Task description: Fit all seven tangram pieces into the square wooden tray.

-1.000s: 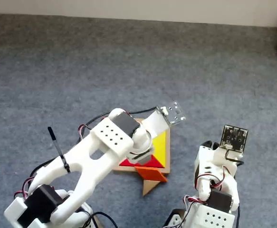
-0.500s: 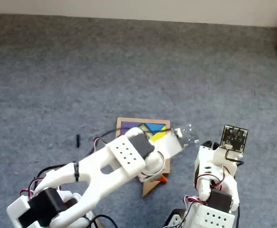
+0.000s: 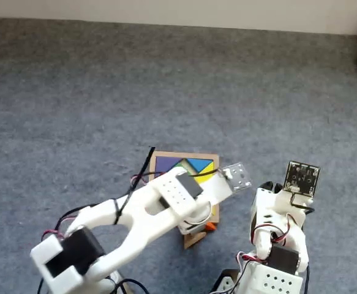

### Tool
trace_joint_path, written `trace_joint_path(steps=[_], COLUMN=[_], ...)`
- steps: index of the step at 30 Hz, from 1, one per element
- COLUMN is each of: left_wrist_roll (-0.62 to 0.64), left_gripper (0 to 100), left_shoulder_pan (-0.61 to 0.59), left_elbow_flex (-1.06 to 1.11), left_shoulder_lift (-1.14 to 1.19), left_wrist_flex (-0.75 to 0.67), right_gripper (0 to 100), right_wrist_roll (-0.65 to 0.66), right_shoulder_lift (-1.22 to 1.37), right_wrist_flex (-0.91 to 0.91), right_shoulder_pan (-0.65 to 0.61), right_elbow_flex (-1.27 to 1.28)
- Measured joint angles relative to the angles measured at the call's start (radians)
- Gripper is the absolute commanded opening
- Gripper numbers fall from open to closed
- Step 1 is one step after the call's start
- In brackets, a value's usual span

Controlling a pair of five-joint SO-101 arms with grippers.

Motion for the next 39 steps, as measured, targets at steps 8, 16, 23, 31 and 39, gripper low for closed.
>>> trace_joint_path(steps=[8,16,23,31,39], left_wrist_roll=[0.006,0.000,0.098,0.253,0.315], left_gripper=[0,0,0,0,12], left_shoulder_pan=[0.035,0.032,-0.103,-0.305,-0.318], left_elbow_flex=[-0.046,-0.054,-0.055,-0.048,0.038], left_shoulder_lift=[0.061,-0.071,-0.196,-0.198,-0.198], left_wrist_flex=[0.020,0.114,0.138,0.132,0.071], right_gripper=[5.4,5.4,5.4,5.4,5.4], right_wrist_roll=[0.000,0.000,0.000,0.000,0.000], right_shoulder_lift=[0.000,-0.002,-0.002,-0.002,-0.002], right_wrist_flex=[0.000,0.000,0.000,0.000,0.000], right_shoulder_pan=[0.000,0.000,0.000,0.000,0.000], right_elbow_flex=[0.000,0.000,0.000,0.000,0.000])
